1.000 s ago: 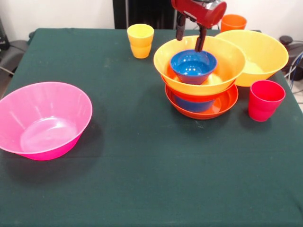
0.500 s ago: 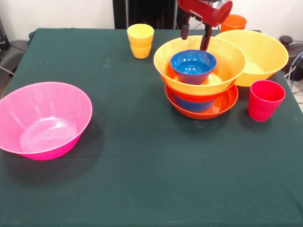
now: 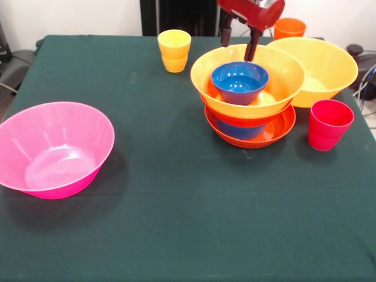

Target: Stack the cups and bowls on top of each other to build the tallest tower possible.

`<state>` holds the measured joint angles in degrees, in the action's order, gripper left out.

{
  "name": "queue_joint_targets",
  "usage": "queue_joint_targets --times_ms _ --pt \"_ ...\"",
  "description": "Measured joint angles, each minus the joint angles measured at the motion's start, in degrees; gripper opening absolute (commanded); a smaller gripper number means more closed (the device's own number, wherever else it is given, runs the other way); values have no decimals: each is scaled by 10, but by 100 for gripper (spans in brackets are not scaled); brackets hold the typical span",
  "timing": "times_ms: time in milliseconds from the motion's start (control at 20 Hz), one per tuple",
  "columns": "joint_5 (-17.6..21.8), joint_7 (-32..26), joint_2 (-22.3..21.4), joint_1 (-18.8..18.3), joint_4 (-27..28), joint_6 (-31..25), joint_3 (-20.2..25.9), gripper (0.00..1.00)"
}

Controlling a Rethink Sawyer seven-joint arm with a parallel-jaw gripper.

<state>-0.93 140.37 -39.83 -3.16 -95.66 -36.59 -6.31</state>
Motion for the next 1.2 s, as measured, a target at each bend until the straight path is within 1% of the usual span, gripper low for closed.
queue_joint_targets --times_ms 300,500,700,850,950,1000,1050,1100,1200 --pt "0 0 -17 0 0 -2 -4 100" --pt "0 0 -37 -2 3 -24 -4 100" --pt "0 0 -59 -13 21 -80 -4 100" --pt "1 0 -75 -31 45 -137 -3 100" --pt "1 0 -82 -43 57 -161 -1 100" --pt "2 0 -87 -55 67 -175 1 100" --pt "2 0 -89 -61 71 -180 2 100" --pt "2 0 -93 -79 81 -184 6 100" --pt "3 0 -94 -93 89 -184 8 100"
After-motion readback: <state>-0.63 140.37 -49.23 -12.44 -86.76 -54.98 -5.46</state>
